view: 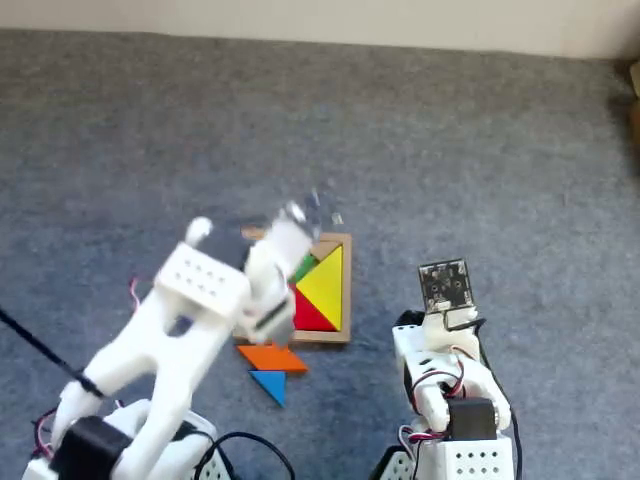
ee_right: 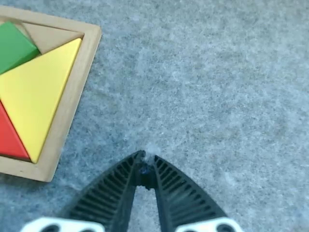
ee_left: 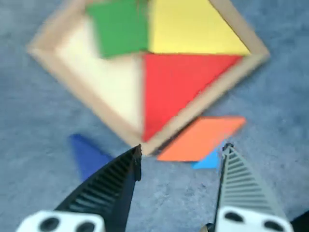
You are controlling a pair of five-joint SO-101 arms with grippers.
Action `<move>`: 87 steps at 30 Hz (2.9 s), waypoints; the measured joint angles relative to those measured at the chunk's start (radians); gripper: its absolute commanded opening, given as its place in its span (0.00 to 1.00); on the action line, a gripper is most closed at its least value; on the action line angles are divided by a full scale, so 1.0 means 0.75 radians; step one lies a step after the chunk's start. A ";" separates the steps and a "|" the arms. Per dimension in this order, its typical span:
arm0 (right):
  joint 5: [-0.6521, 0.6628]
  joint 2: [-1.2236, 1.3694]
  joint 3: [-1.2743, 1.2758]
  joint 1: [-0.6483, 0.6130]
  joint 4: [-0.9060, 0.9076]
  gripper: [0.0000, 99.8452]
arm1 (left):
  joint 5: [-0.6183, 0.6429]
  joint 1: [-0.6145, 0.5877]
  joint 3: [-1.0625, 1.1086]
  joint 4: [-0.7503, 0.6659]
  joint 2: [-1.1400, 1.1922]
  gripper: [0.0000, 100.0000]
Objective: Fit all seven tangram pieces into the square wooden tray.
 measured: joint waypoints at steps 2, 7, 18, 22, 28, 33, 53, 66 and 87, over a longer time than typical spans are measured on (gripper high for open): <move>0.000 0.000 0.000 0.000 0.000 0.00 | -0.006 0.041 0.115 -0.045 -0.029 0.26; 0.000 0.000 0.000 0.000 0.000 0.00 | -0.008 0.113 0.268 -0.158 -0.012 0.26; 0.000 0.000 0.000 0.000 0.000 0.00 | -0.008 0.155 0.311 -0.282 0.207 0.26; 0.000 0.000 0.000 0.000 0.000 0.00 | -0.008 0.153 0.262 -0.282 0.293 0.25; 0.000 0.000 0.000 0.000 0.000 0.00 | 0.063 0.153 0.145 -0.282 0.444 0.25; 0.000 0.000 0.000 0.000 0.000 0.00 | 0.110 0.151 0.092 -0.276 0.536 0.25; 0.000 0.000 0.000 0.000 0.000 0.00 | -0.008 -0.049 0.309 -0.268 0.168 0.08; 0.000 0.000 0.000 0.000 0.000 0.00 | -0.008 0.059 0.389 -0.233 -0.207 0.00; 0.000 0.000 0.000 0.000 0.000 0.00 | 0.145 -0.207 0.221 -0.327 -0.100 0.00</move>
